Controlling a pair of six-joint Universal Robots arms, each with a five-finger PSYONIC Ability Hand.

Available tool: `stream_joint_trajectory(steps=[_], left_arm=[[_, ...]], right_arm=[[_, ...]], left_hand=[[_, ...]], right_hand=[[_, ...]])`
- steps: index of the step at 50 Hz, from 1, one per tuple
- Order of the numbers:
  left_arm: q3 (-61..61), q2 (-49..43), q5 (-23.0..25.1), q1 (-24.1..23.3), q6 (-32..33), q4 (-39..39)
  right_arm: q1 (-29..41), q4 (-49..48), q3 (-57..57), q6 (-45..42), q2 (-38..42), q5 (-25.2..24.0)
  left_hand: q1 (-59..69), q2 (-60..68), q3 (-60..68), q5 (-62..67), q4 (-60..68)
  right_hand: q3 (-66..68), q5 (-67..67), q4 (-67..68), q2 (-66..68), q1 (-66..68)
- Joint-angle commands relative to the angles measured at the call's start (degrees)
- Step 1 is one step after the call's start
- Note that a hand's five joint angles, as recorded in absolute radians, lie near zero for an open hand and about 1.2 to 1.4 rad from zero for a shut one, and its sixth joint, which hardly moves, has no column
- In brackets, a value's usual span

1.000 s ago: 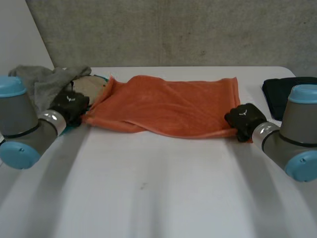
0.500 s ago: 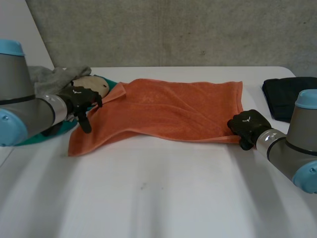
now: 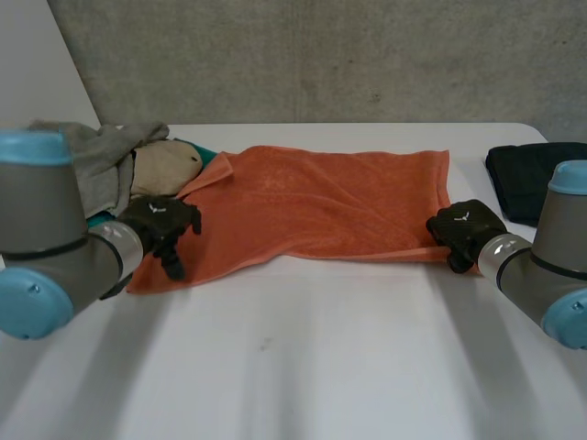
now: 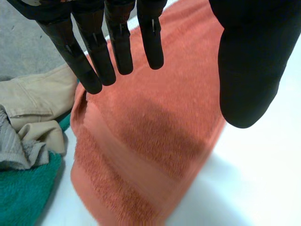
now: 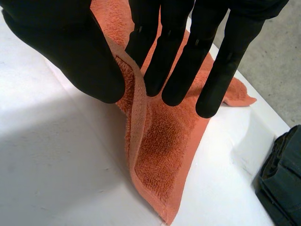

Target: Fold the laundry.

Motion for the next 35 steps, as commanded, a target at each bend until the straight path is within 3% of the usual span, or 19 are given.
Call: stream_joint_trajectory(steps=[1,6,19,35], left_arm=[[-5.58,-1.19,-0.23,1.84,10.37,6.55],[-7.87,-2.95,-0.14,3.42,15.12,12.08],[-6.64,-8.23,-0.06,4.21,16.45,16.58],[-2.07,-10.60,0.12,4.74,18.30,19.04]], right_arm=[[0.33,2.22,-2.40,1.63,1.04,1.43],[0.59,3.45,-2.66,1.63,1.31,1.25],[0.77,3.62,-2.31,1.63,1.04,1.08],[0.86,3.54,-1.43,1.54,0.78,0.90]], left_hand=[[3.89,3.91,3.86,3.58,3.43],[3.89,3.91,3.86,3.58,3.43],[5.41,5.42,5.37,5.09,4.94],[22.21,22.23,22.18,21.90,21.75]], right_hand=[[11.79,12.65,11.65,13.10,14.98],[11.79,12.65,11.65,13.10,14.98],[11.79,12.65,11.65,13.10,14.98],[11.79,12.65,11.65,13.10,14.98]])
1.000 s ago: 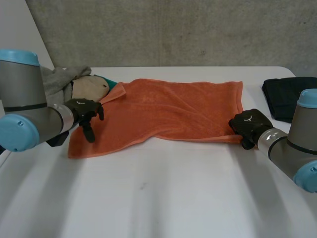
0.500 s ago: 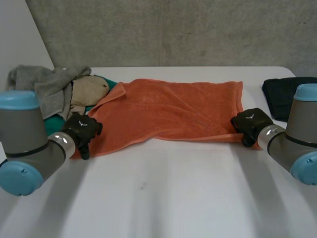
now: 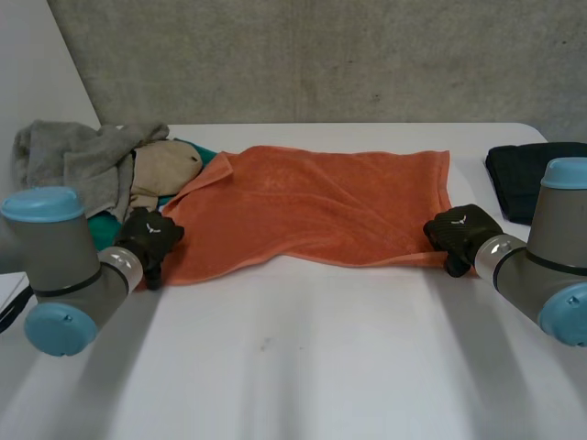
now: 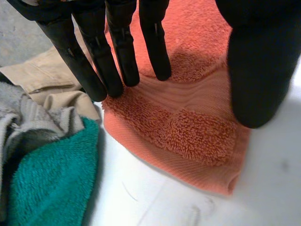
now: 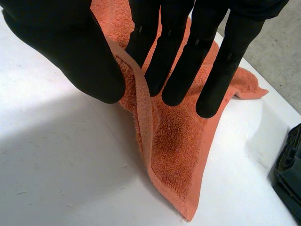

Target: Fold the laundry.

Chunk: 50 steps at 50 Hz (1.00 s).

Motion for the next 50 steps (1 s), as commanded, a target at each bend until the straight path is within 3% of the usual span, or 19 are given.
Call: stream_joint_trajectory(steps=[1,7,12,15,20,24,29,33,40,50], left_arm=[[2.62,-1.09,0.13,0.25,0.05,0.26],[4.37,-1.88,0.22,0.07,-0.13,0.26],[5.78,-2.15,0.48,-0.02,-0.65,-0.44],[5.43,-0.75,0.39,0.07,-1.36,-1.31],[2.45,9.52,0.66,0.33,-5.31,-5.88],[1.48,21.03,1.62,1.21,-9.79,-12.73],[4.62,35.52,7.05,2.62,-15.41,-23.53],[9.02,41.52,10.40,3.06,-19.27,-27.67],[13.60,37.68,7.87,3.41,-22.54,-28.74],[22.99,16.07,3.21,-0.80,-20.52,-26.99]], right_arm=[[0.12,0.04,0.42,0.00,-0.03,-0.01],[0.12,-0.05,0.68,0.00,-0.12,-0.01],[0.12,-0.05,0.68,0.09,-0.20,-0.10],[0.03,0.30,0.68,0.18,-0.56,-0.01],[-1.63,4.25,0.68,-0.79,-5.56,0.25],[-5.24,13.56,-0.63,-2.90,-12.76,-0.19],[-9.63,23.49,-8.34,-3.43,-22.77,-2.91],[-10.78,25.44,-15.20,-0.45,-25.69,-5.19],[-13.59,27.64,-21.81,3.69,-23.59,-8.36],[-10.96,27.55,-24.54,-1.75,-10.15,-8.01]], left_hand=[[13.64,13.79,13.91,16.61,13.65],[18.69,18.83,18.95,21.65,18.69],[43.67,43.82,43.94,46.64,43.68],[43.74,43.89,44.00,46.71,43.74],[43.74,43.89,44.00,46.71,43.74],[43.74,43.89,44.00,46.71,43.74],[43.74,43.89,44.00,46.71,43.74],[43.74,43.89,44.00,46.71,43.74],[43.74,43.89,44.00,46.71,43.74],[43.74,43.89,44.00,46.71,43.74]], right_hand=[[11.79,12.65,11.64,13.10,14.98],[11.79,12.65,11.64,13.10,14.98],[11.79,12.65,11.64,13.10,14.98],[11.79,12.65,11.64,13.10,14.98],[11.79,12.65,11.64,13.10,14.98],[11.79,12.65,11.64,13.10,14.98],[11.79,12.65,11.64,13.10,14.98],[11.79,12.65,11.64,13.10,14.98],[11.79,12.65,11.64,13.10,14.98],[11.79,12.65,11.64,13.10,14.98]])
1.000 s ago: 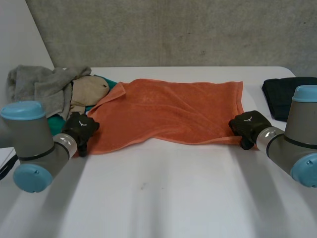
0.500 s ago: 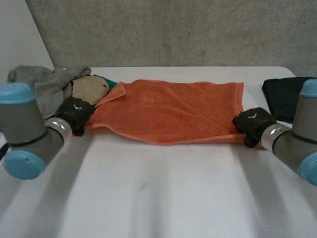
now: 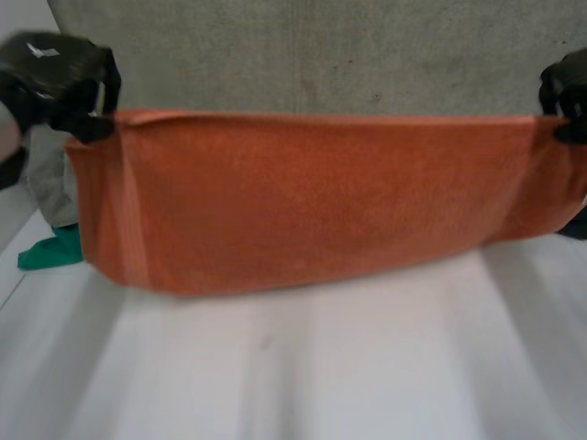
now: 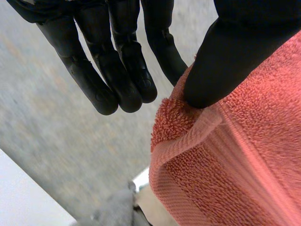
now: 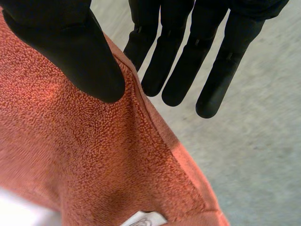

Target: Fold the laundry.

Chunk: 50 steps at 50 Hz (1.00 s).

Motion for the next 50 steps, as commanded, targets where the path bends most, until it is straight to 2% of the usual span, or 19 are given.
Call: stream_joint_trajectory(steps=[1,6,8,10,14,17,21,28,34,42,49,50], left_arm=[[8.82,-17.73,-2.91,-3.66,2.09,2.32],[24.80,-28.73,-4.14,-4.55,1.48,4.61],[34.21,-32.16,-4.49,-4.64,-0.89,7.76],[42.18,-33.30,-4.75,-4.46,-5.00,12.49],[48.03,-32.00,-6.24,-4.37,-13.17,20.84],[47.78,-30.41,-7.57,-4.63,-16.71,24.46],[44.44,-28.74,-8.10,-4.99,-17.34,26.41],[31.90,-26.99,-7.57,-2.97,-13.74,26.58],[17.84,-26.45,-5.20,-1.56,-12.06,27.63],[3.76,-30.05,-1.77,0.63,-5.83,29.13],[0.32,-32.08,-0.89,1.95,-0.81,29.22],[0.14,-32.08,-0.89,2.13,-0.64,29.31]], right_arm=[[2.48,-1.53,-1.78,-5.05,10.47,1.01],[5.90,-11.44,-8.88,-6.11,17.94,5.13],[6.70,-19.79,-14.16,-4.71,20.32,8.73],[6.96,-29.42,-18.19,-0.86,20.94,12.15],[6.79,-44.81,-20.15,8.44,19.55,15.06],[6.70,-49.78,-19.80,12.87,18.05,15.25],[6.00,-47.86,-19.71,14.02,16.64,14.46],[6.17,-40.13,-16.64,14.02,16.28,10.24],[5.38,-33.10,-3.75,14.02,16.37,5.50],[5.03,-36.24,15.15,12.27,20.14,1.28],[4.59,-37.13,17.47,10.42,25.33,1.97],[4.33,-36.96,17.21,10.59,25.95,2.41]], left_hand=[[13.67,11.47,11.88,13.57,11.61],[13.67,11.47,11.88,13.57,11.61],[13.67,11.47,11.88,13.57,11.61],[13.67,11.47,11.88,13.57,11.61],[13.67,11.47,11.88,13.57,11.61],[13.67,11.47,11.88,13.57,11.61],[13.67,11.47,11.88,13.57,11.61],[13.67,11.47,11.88,13.57,11.61],[13.67,11.47,11.88,13.57,11.61],[13.67,11.47,11.88,13.57,11.61],[13.67,11.47,11.88,13.57,11.61],[13.67,11.47,11.88,13.57,11.61]], right_hand=[[11.69,12.32,11.38,12.74,14.98],[11.69,12.32,11.38,12.74,14.98],[11.69,12.32,11.38,12.74,14.98],[11.69,12.32,11.38,12.74,14.98],[11.69,12.32,11.38,12.74,14.98],[11.69,12.32,11.38,12.74,14.98],[11.69,12.32,11.38,12.74,14.98],[11.69,12.32,11.38,12.74,14.98],[11.69,12.32,11.38,12.74,14.98],[11.69,12.32,11.38,12.74,14.98],[11.69,12.32,11.38,12.74,14.98],[6.84,7.46,6.53,7.89,10.13]])
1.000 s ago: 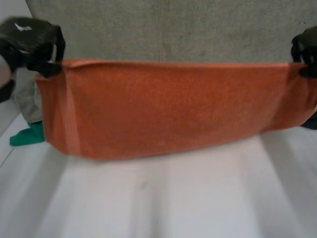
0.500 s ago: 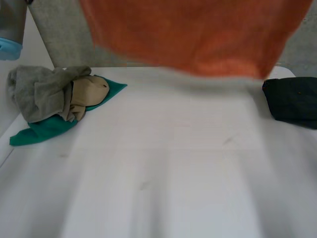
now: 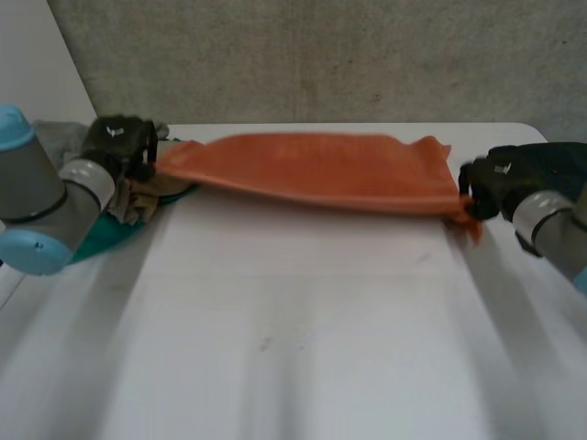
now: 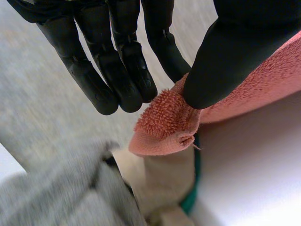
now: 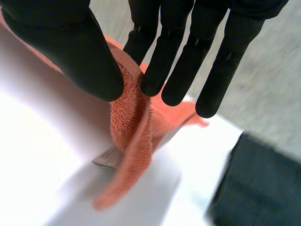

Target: Fold the laundry.

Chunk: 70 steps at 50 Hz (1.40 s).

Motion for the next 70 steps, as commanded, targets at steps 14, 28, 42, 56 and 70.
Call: stream_joint_trajectory(steps=[14,28,42,56,70], left_arm=[[-2.69,0.33,0.07,0.77,3.62,0.05],[-7.33,4.80,-0.02,1.38,5.37,-1.27],[-10.86,8.86,1.56,2.79,10.04,-2.24],[-7.00,5.70,0.68,2.35,7.84,-3.56],[-6.12,4.99,-0.37,1.65,7.31,-4.52]], right_arm=[[-2.60,3.41,-3.39,12.34,5.53,7.68],[-4.96,9.01,-6.47,3.65,6.07,5.40],[-6.02,15.36,-5.41,-10.25,4.57,-4.36],[-4.88,10.44,-3.65,-12.09,5.45,-3.74],[-2.95,3.94,-6.29,-12.18,10.37,-2.69]], left_hand=[[13.67,11.42,11.83,13.57,11.58],[13.67,11.42,11.83,13.57,11.58],[13.67,11.42,11.83,13.57,11.58],[13.67,11.42,11.83,13.57,11.58],[13.67,11.42,11.83,13.57,11.58]], right_hand=[[-12.63,-11.93,-12.87,-11.66,-9.27],[11.61,12.32,11.38,12.59,14.98],[-12.46,-11.76,-12.70,-11.49,-9.10],[-24.74,-24.04,-24.98,-23.77,-21.38],[-7.80,-7.09,-8.03,-6.82,-4.43]])
